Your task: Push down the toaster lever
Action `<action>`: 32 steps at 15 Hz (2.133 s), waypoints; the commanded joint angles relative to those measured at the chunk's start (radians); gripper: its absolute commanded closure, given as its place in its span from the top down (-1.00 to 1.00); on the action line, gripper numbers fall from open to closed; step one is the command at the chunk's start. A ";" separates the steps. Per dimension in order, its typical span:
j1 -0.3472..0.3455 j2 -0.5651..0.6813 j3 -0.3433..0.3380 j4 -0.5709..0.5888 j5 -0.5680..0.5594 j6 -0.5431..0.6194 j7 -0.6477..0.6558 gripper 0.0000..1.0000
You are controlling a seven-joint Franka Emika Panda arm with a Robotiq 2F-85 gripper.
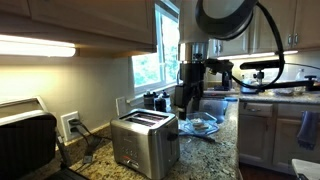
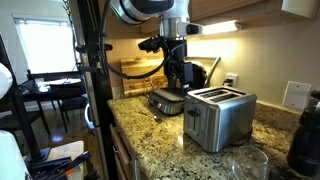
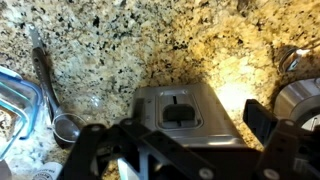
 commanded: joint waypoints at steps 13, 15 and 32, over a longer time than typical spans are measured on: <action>0.006 0.164 0.033 0.066 -0.037 0.088 0.019 -0.05; 0.001 0.193 0.025 0.082 -0.046 0.111 0.020 -0.32; 0.007 0.355 -0.004 0.037 -0.075 0.308 -0.017 -0.95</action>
